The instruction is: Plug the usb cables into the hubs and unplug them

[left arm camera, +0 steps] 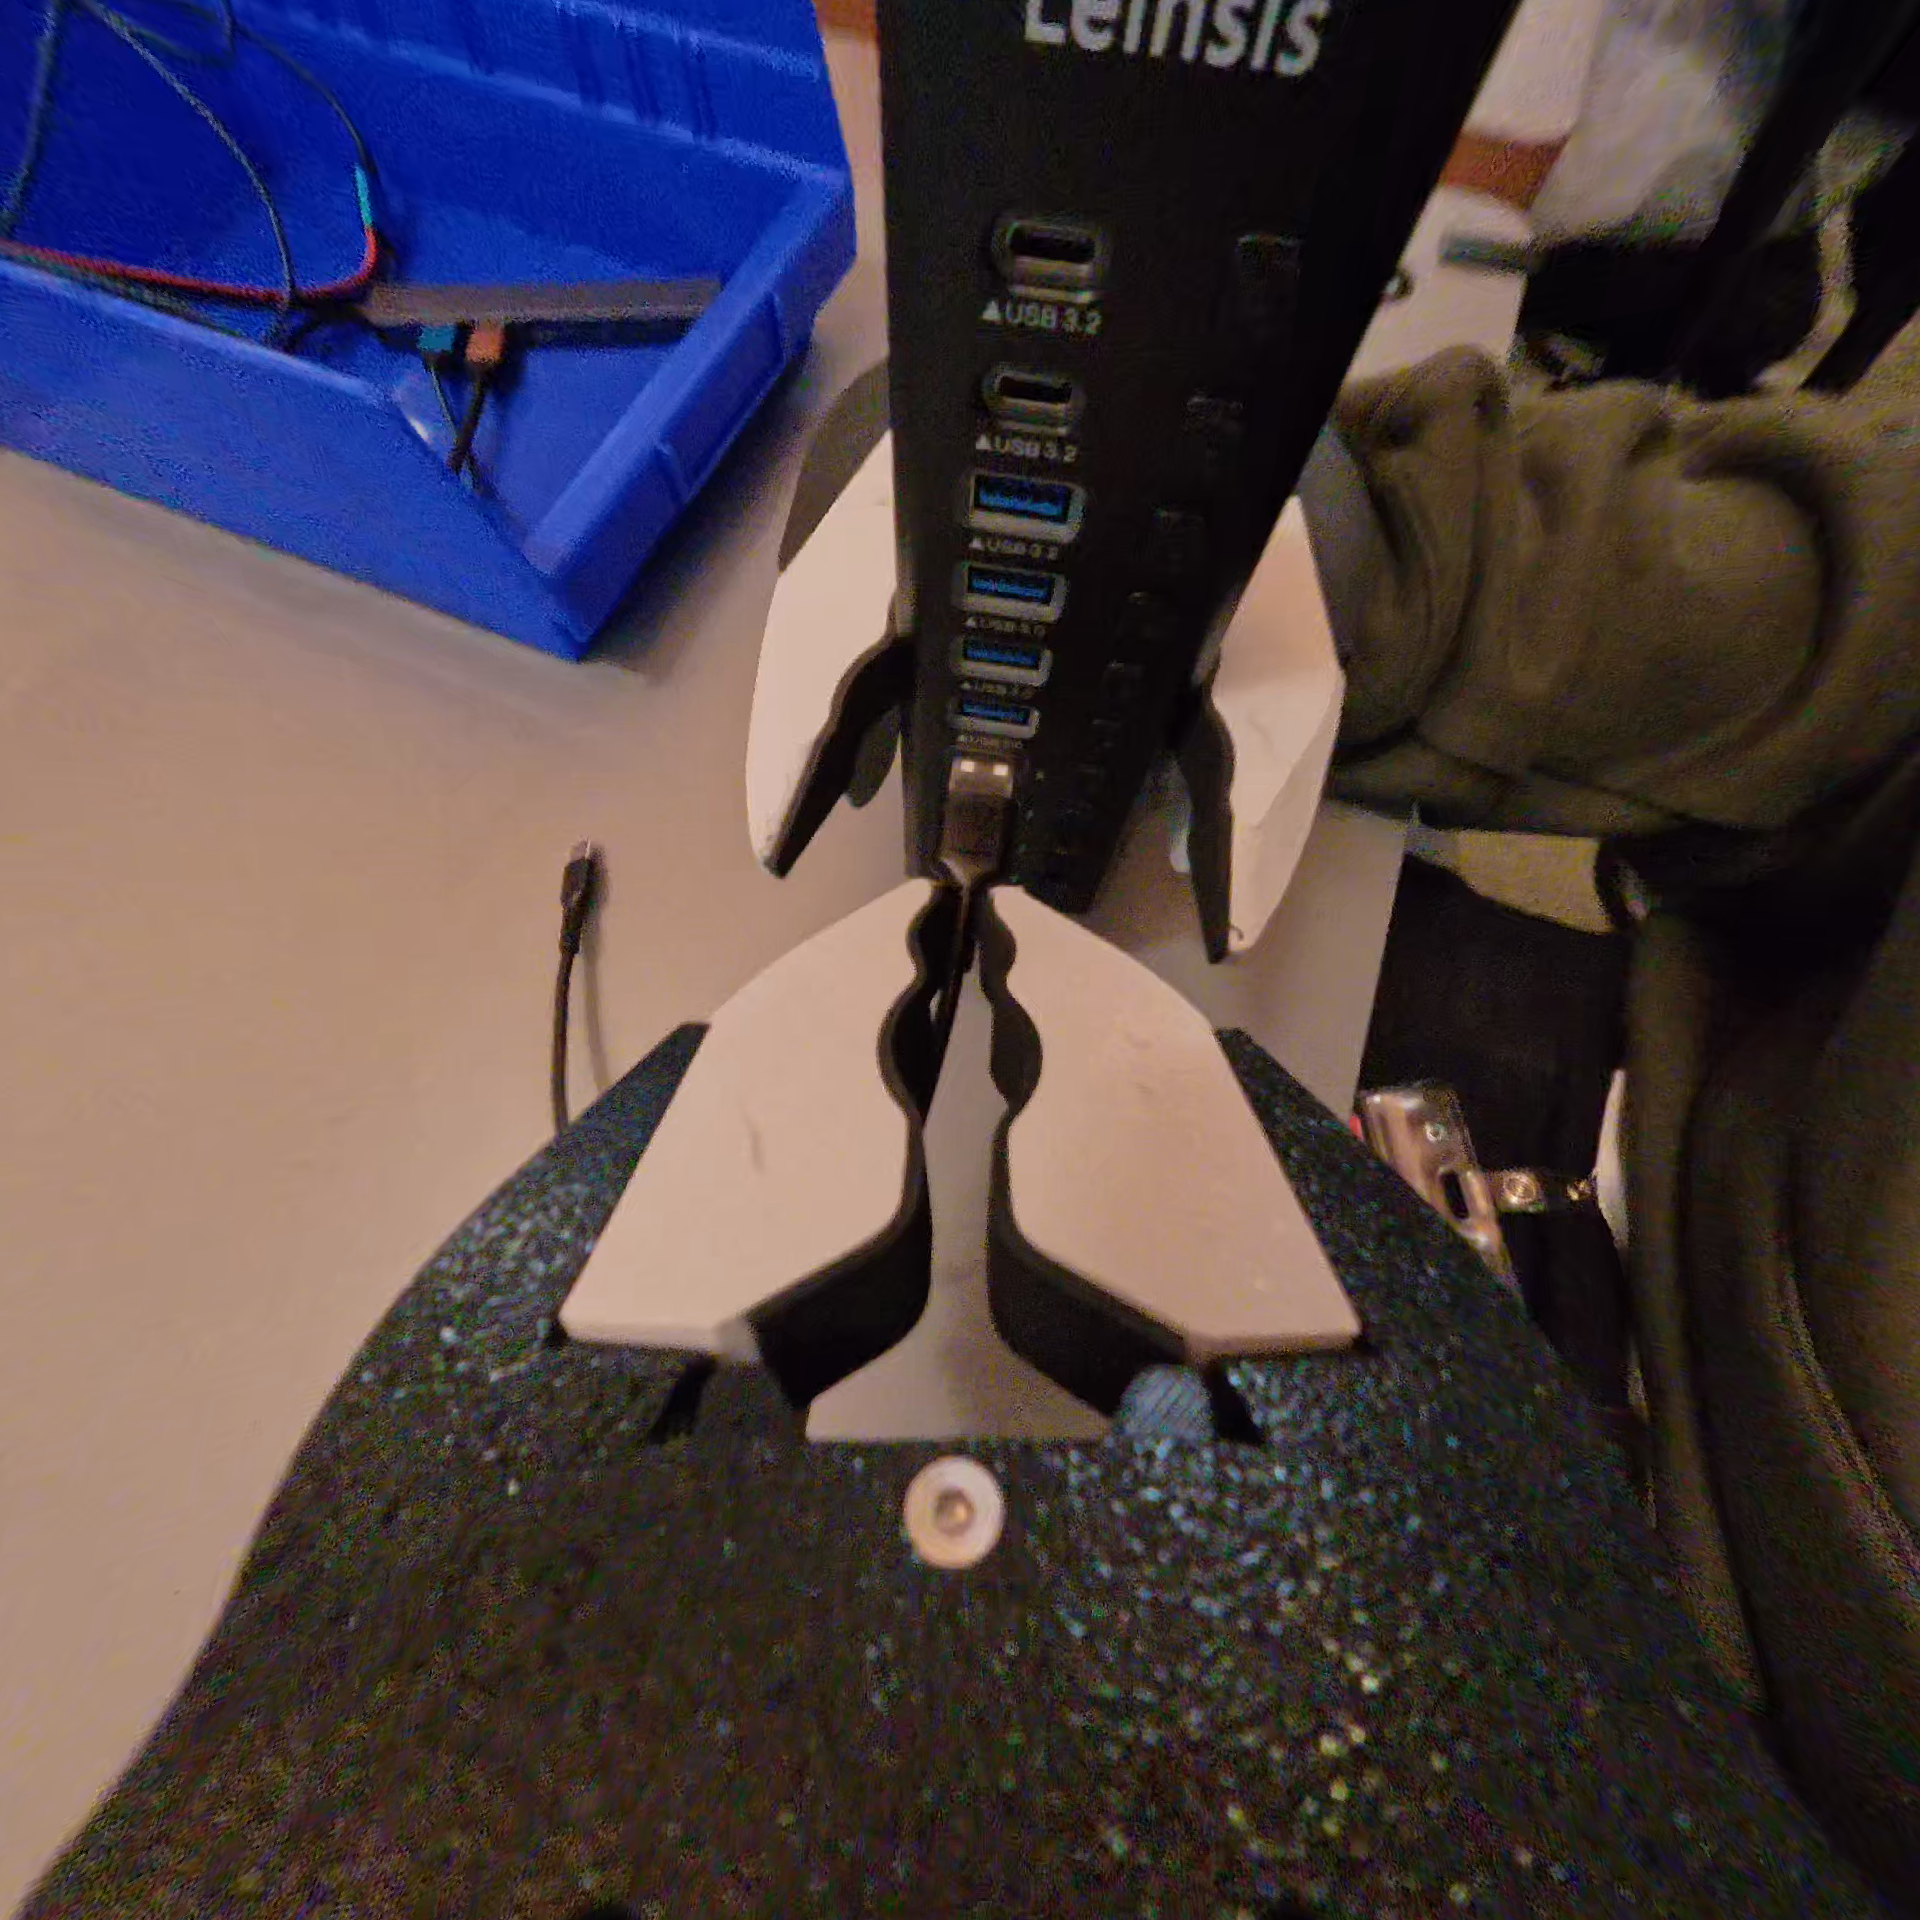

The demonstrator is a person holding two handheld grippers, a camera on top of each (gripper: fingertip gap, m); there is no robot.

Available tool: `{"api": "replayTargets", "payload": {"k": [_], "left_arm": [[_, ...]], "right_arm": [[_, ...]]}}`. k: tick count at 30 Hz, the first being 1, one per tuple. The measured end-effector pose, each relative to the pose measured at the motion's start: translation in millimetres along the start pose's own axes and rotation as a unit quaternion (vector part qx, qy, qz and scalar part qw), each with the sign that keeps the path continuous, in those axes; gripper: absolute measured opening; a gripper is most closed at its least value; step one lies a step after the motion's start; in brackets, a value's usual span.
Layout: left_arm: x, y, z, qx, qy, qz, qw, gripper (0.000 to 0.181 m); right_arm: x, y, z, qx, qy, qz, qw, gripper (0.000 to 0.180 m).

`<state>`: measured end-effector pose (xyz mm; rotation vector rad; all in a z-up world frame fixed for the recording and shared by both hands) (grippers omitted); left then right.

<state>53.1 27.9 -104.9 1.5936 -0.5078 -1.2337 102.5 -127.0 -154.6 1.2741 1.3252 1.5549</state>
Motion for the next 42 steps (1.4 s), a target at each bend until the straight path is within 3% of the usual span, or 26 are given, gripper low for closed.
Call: {"api": "replayTargets", "payload": {"k": [4,9,17,23,27,30,42], "left_arm": [[1,-16,2,-0.017,-0.018,0.145,0.989,0.005],[7,-28,2,-0.036,-0.008,0.216,0.976,0.006],[5,-22,5,0.049,0.017,0.158,0.986,0.006],[9,-28,3,0.032,0.013,0.192,0.981,0.005],[12,-33,7,0.063,0.021,0.137,0.988,0.005],[10,-34,5,0.034,0.011,0.198,0.98,0.005],[20,-29,2,0.025,-0.005,0.212,0.977,0.005]], "right_arm": [[-7,3,2,0.011,0.008,0.048,0.999,0.074],[-9,3,3,0.016,0.007,0.057,0.998,0.073],[-6,2,3,0.018,0.006,0.044,0.999,0.074],[-7,2,3,0.026,0.001,0.05,0.998,0.074],[-1,1,2,0.023,0.008,0.02,0.999,0.074],[-4,1,3,0.025,0.01,0.037,0.999,0.075],[-11,3,5,0.047,0.011,0.078,0.996,0.073]]}}
Point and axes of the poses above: each gripper's, where its closed fingertips meet, x out along the fingers, y out of its top, z = x × y across the jaws, the point moved 10 cm from there along -x, back along the fingers, and after that the axes turned 9 degrees about z, right-handed, at the moved point
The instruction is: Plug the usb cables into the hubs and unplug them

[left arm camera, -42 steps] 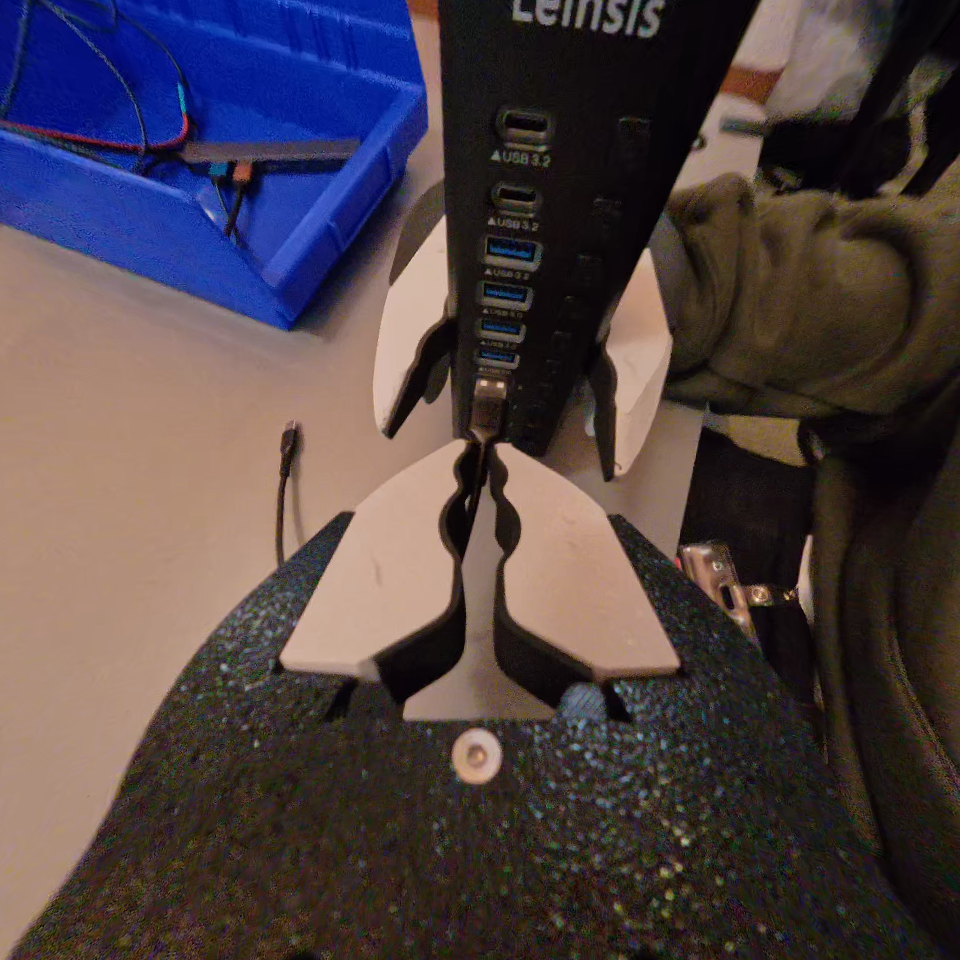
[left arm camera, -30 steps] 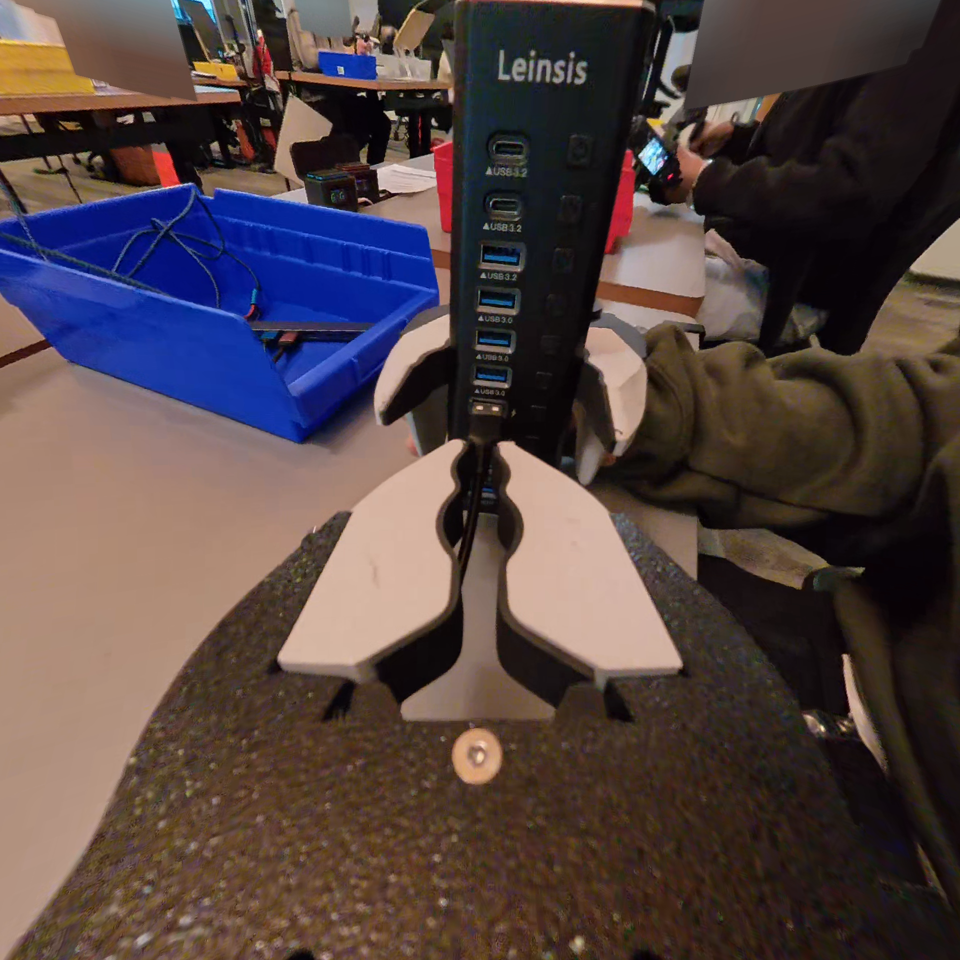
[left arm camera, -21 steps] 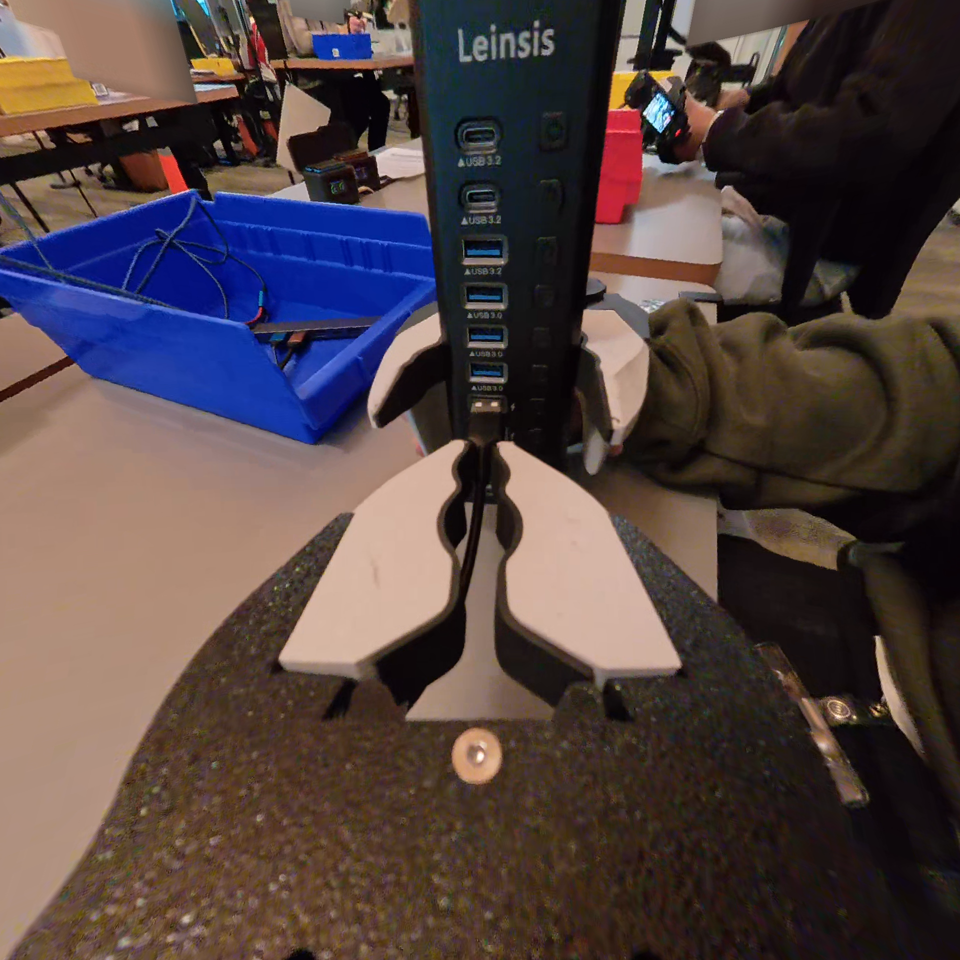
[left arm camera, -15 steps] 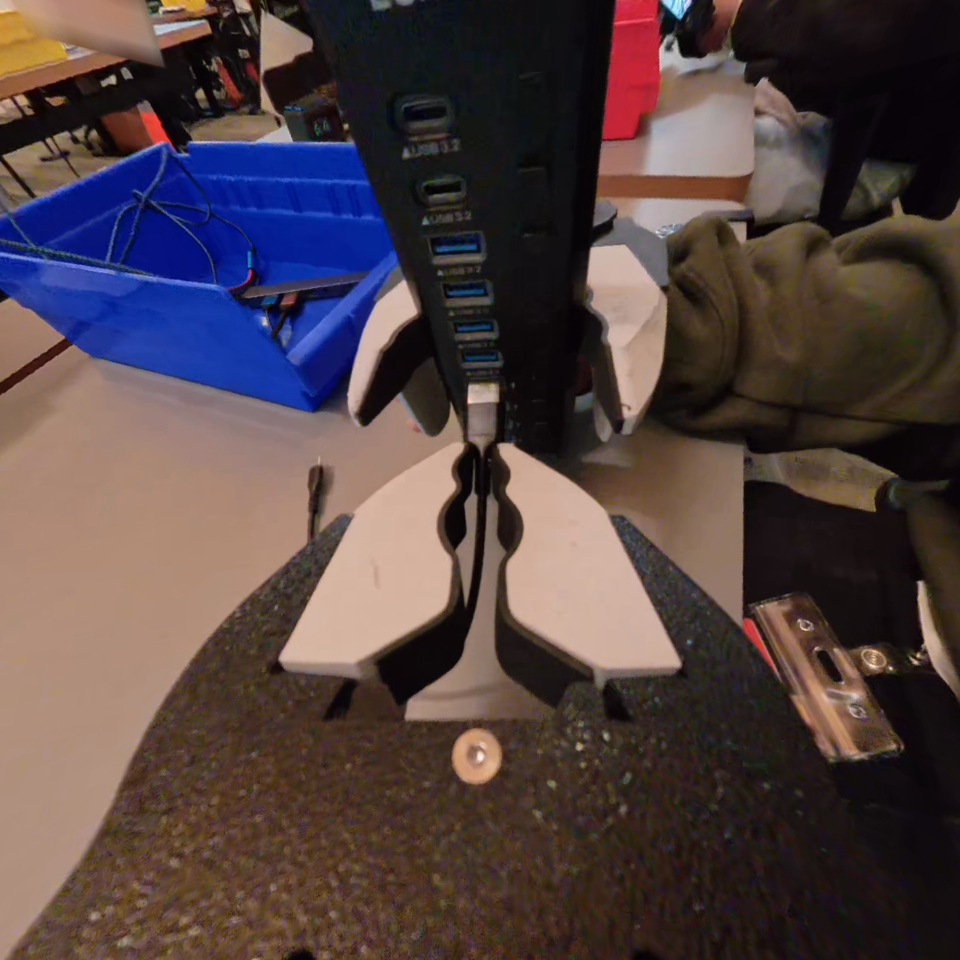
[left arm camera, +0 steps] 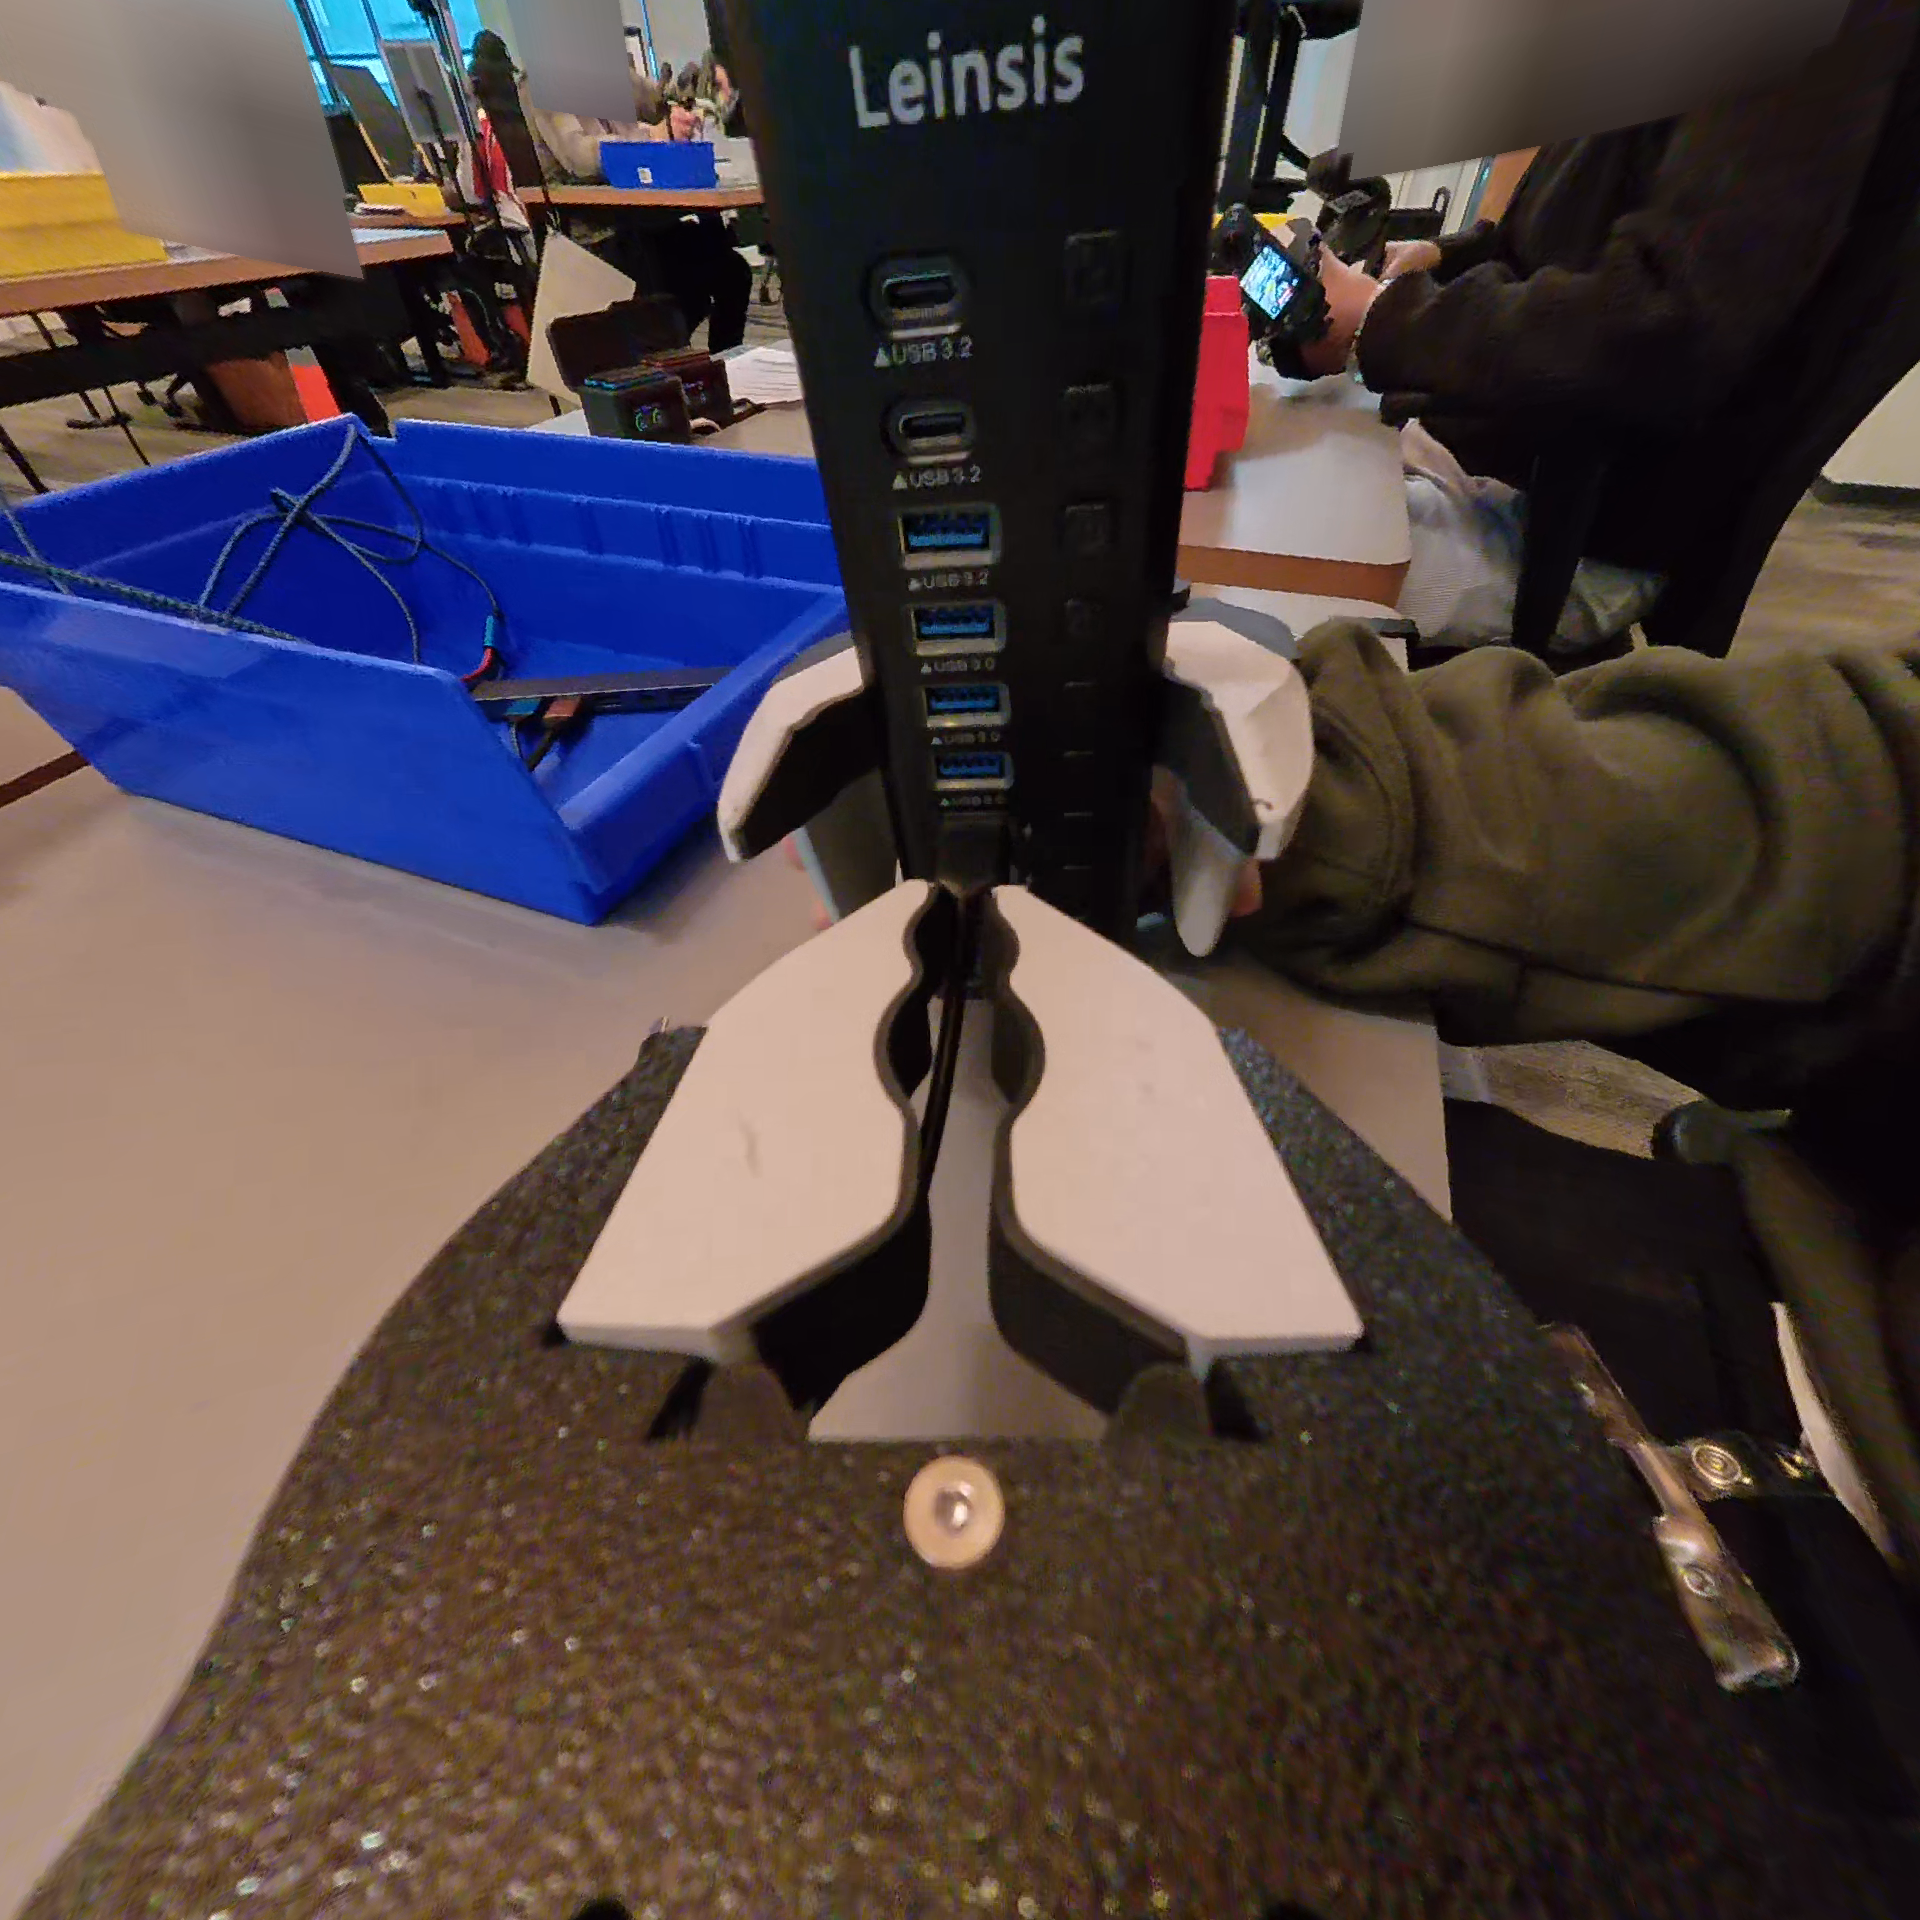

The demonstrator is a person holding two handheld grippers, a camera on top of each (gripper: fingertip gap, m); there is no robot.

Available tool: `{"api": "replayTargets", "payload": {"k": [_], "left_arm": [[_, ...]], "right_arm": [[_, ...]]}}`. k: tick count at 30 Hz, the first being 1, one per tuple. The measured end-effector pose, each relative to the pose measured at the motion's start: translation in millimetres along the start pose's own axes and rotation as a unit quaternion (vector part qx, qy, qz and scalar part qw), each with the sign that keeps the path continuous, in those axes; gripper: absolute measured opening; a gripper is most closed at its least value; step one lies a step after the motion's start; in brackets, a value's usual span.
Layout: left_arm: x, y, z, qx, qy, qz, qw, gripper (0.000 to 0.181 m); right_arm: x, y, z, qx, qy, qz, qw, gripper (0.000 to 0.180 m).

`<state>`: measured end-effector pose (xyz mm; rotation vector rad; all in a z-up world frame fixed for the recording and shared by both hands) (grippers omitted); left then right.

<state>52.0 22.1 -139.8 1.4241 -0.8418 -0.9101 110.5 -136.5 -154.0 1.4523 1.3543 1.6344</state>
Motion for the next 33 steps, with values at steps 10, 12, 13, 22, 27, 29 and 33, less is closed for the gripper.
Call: {"api": "replayTargets", "payload": {"k": [10,12,13,22,27,29,33], "left_arm": [[3,0,6,-0.024,0.024,0.006,0.999,0.005],[3,2,6,-0.024,0.022,-0.007,0.999,0.005],[3,3,6,-0.024,0.023,-0.012,0.999,0.005],[-17,44,-1,-0.02,0.08,0.063,0.995,0.038],[8,77,13,0.026,0.069,0.0,0.997,0.082],[24,75,15,0.038,0.058,-0.02,0.997,0.078],[35,71,14,0.046,0.034,-0.046,0.997,0.064]], "right_arm": [[-2,1,0,0.001,-0.002,0.007,1.0,0.073],[-1,0,0,0.0,-0.002,0.003,1.0,0.073],[-1,1,0,0.003,-0.002,0.006,1.0,0.073],[-6,3,3,-0.024,-0.027,0.035,0.999,0.073],[9,-3,0,-0.043,-0.026,-0.016,0.999,0.073],[17,-7,-2,-0.054,-0.028,-0.043,0.997,0.074],[27,-13,-5,-0.057,-0.034,-0.11,0.992,0.073]]}}
Point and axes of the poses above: each gripper's, where its closed fingertips meet, x out along the fingers, y out of its top, z = x × y across the jaws, the point moved 10 cm from there along -x, back along the fingers, and after that the axes turned 9 degrees about z, right-handed, at the moved point
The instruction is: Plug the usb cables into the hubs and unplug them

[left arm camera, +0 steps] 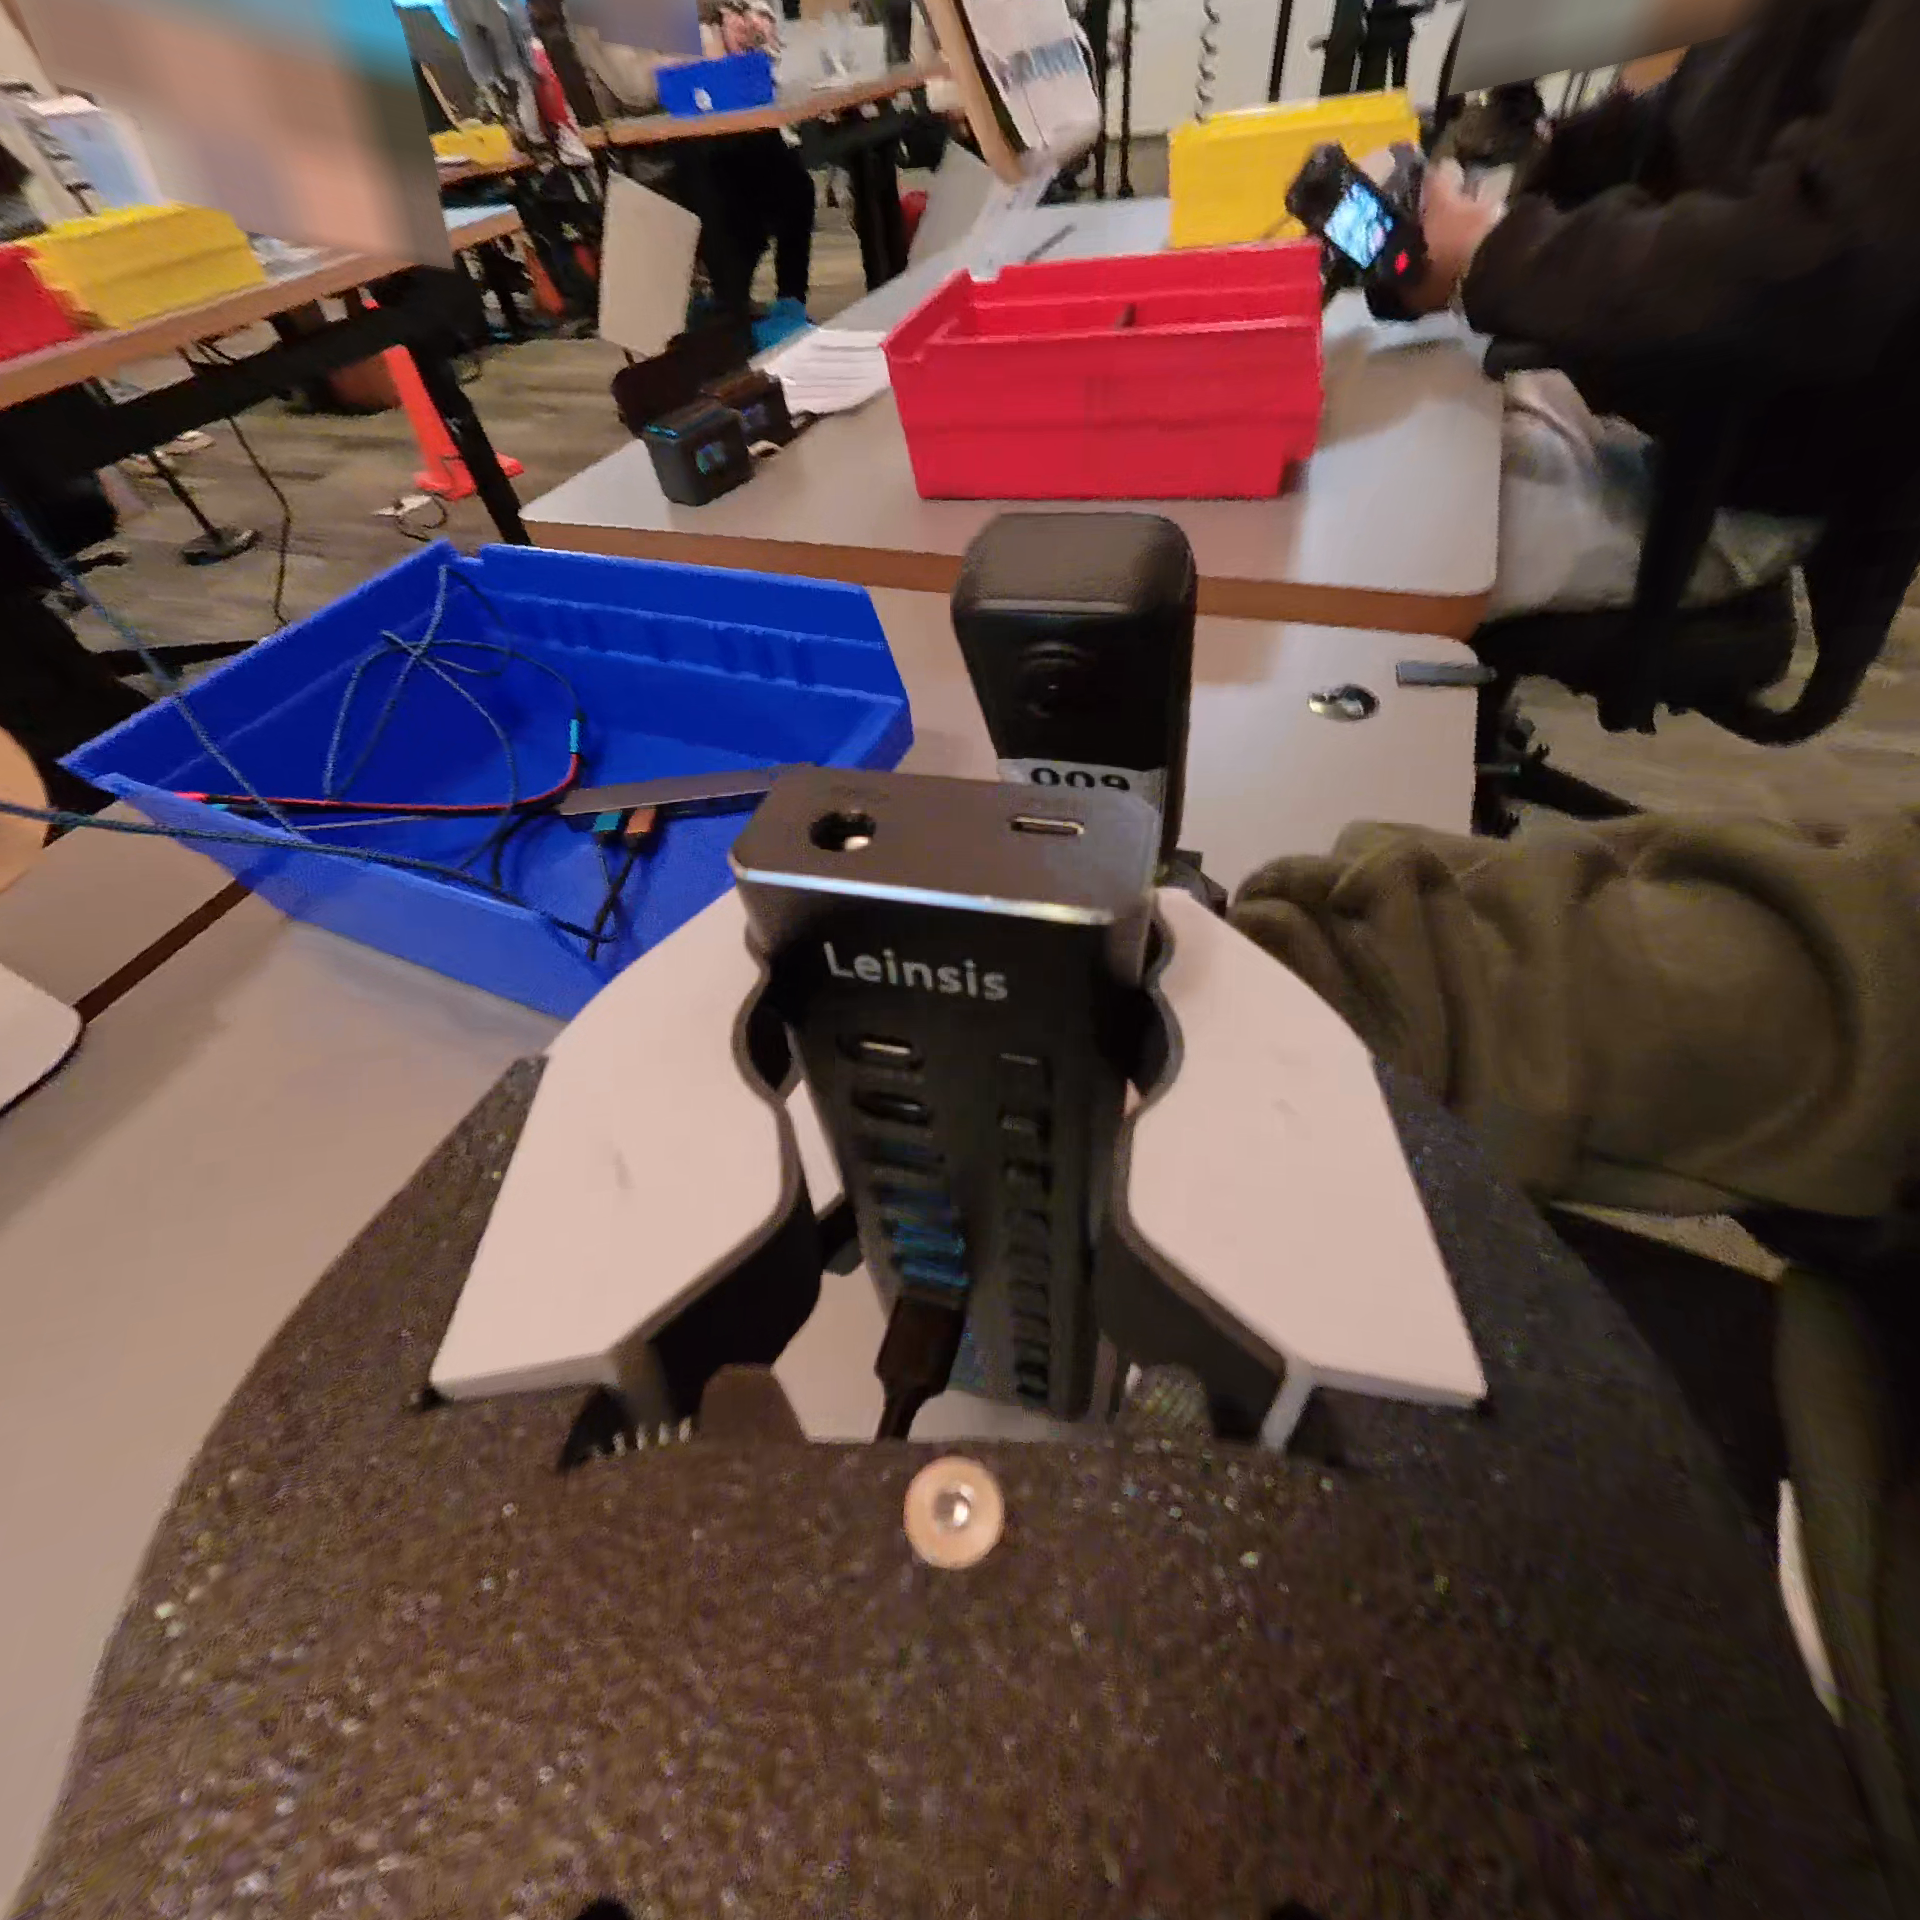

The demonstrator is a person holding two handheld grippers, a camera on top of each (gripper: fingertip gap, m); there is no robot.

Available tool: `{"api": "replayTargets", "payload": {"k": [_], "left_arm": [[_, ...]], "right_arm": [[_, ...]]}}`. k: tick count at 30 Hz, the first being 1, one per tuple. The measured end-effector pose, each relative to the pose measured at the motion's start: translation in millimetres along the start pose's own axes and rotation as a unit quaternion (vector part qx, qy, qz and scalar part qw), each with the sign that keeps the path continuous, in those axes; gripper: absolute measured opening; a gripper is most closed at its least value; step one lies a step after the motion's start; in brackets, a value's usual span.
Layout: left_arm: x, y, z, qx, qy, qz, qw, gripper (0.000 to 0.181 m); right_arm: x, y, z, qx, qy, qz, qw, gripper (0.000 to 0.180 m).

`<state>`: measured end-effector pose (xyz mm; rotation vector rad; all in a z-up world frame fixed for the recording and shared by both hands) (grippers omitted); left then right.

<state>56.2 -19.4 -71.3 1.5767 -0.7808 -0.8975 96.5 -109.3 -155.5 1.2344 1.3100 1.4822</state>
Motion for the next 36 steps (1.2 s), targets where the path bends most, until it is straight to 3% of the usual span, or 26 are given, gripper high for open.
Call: {"api": "replayTargets", "payload": {"k": [23,29,33,36], "left_arm": [[-7,-6,-22,-0.007,-0.058,-0.028,0.998,0.063],[-6,-2,-21,-0.016,-0.061,-0.015,0.998,0.066],[-32,0,-23,-0.017,-0.035,0.02,0.999,0.071],[-58,-12,-27,-0.05,-0.019,0.008,0.999,0.044]], "right_arm": [[8,-3,6,0.016,-0.062,-0.04,0.997,0.073],[0,0,8,0.02,-0.063,0.0,0.998,0.074],[-9,3,9,0.033,-0.049,0.048,0.997,0.074],[-7,2,7,0.028,-0.035,0.041,0.998,0.079]]}}
Point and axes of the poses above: each gripper's, where its closed fingertips meet, x out along the fingers, y out of its top, z = x × y across the jaws, the point moved 10 cm from there along -x, back along the fingers, and after that the axes turned 9 degrees about z, right-handed, at the moved point
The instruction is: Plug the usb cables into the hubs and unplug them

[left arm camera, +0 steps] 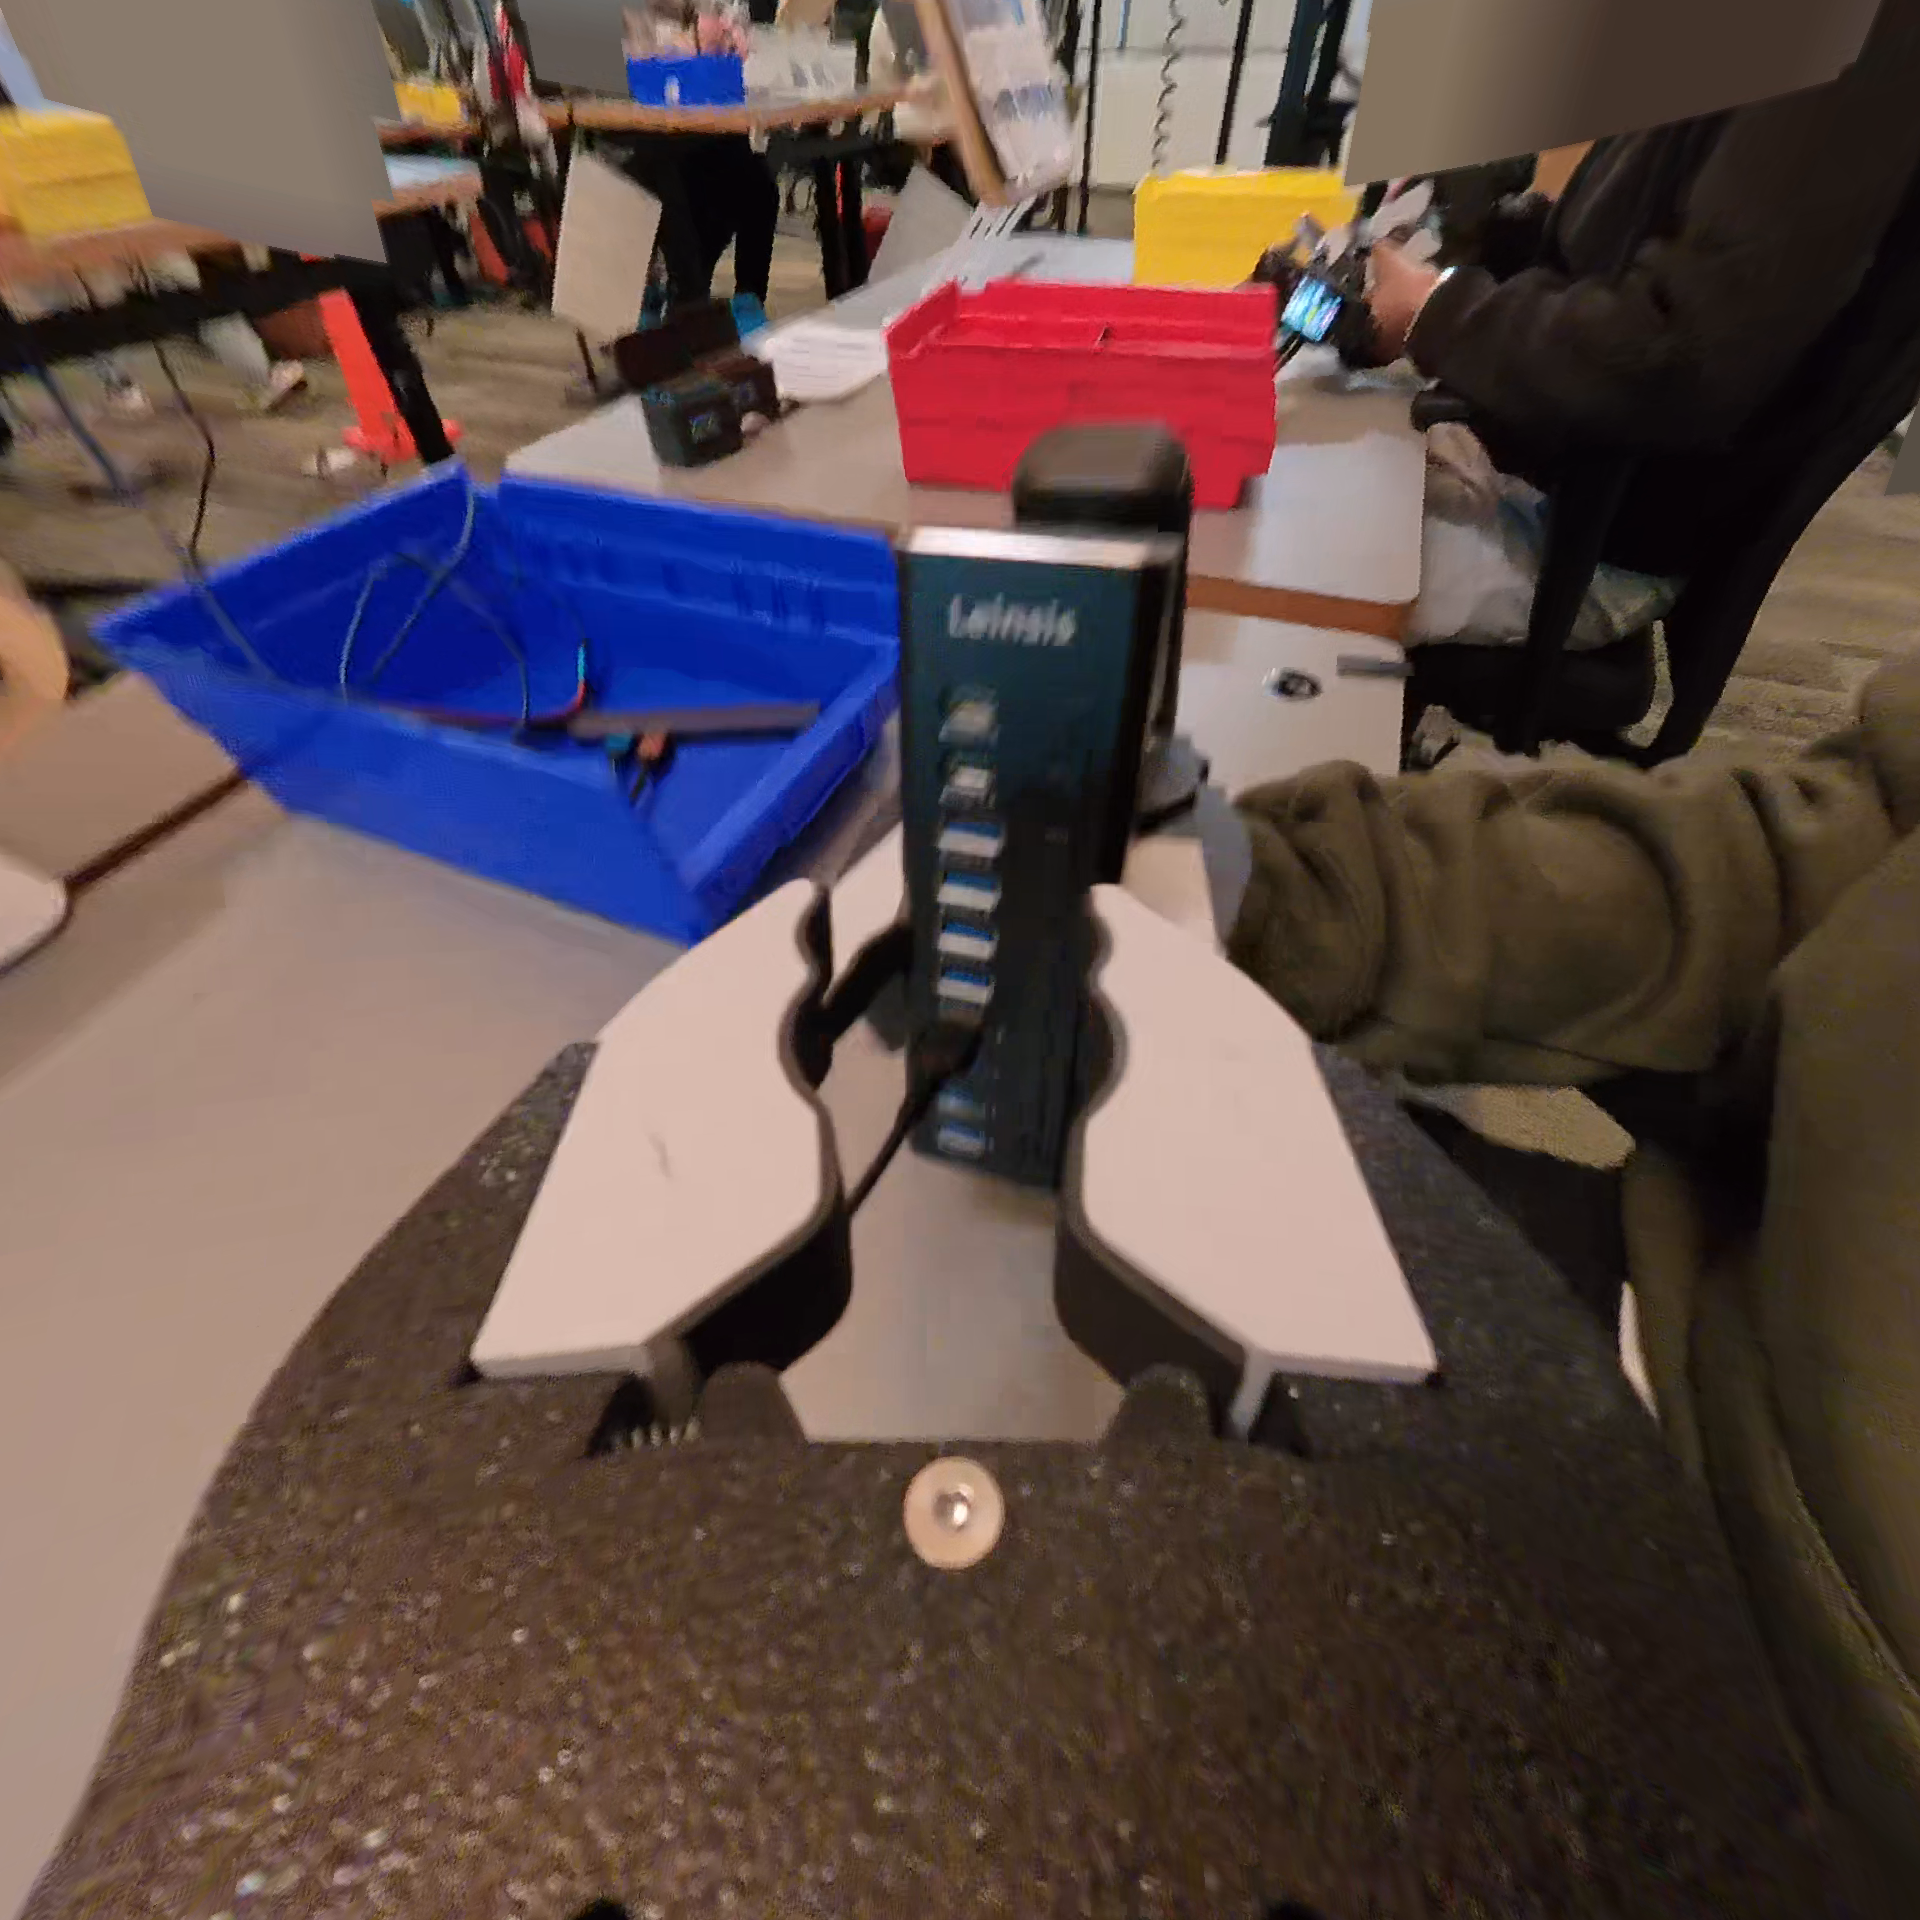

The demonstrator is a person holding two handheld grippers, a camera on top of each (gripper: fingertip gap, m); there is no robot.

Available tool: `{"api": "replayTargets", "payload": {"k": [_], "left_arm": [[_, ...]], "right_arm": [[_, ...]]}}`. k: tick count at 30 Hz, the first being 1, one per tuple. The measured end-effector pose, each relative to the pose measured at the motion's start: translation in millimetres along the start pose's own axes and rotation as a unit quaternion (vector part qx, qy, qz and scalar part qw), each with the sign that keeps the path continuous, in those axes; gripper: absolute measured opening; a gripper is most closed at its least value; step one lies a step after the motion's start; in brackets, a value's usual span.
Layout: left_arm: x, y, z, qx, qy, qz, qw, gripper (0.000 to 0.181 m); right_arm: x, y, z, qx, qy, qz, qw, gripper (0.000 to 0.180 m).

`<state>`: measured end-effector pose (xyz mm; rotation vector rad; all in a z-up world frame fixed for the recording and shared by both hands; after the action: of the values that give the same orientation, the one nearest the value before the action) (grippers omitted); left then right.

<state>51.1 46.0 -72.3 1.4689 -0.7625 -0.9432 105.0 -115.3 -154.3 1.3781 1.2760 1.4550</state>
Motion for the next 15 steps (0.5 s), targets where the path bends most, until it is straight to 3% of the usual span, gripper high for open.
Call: {"api": "replayTargets", "payload": {"k": [5,8,15], "left_arm": [[-16,-42,-1,-0.036,0.015,-0.098,0.994,0.038],[-12,-47,0,-0.026,0.028,-0.07,0.997,0.025],[-6,-50,-6,-0.025,0.007,-0.081,0.996,0.011]], "right_arm": [[3,-1,-3,-0.012,0.01,-0.017,1.0,0.074],[5,-2,-4,-0.017,0.014,-0.028,0.999,0.074],[5,-3,-5,-0.019,0.015,-0.029,0.999,0.073]]}}
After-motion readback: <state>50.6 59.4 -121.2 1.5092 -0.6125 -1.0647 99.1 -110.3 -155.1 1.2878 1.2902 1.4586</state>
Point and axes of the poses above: each gripper's, where its closed fingertips meet, x out along the fingers, y out of its top, z = x × y across the jaws, the point moved 10 cm from there along -x, back along the fingers, and after that the axes turned 9 degrees about z, right-handed, at the moved point
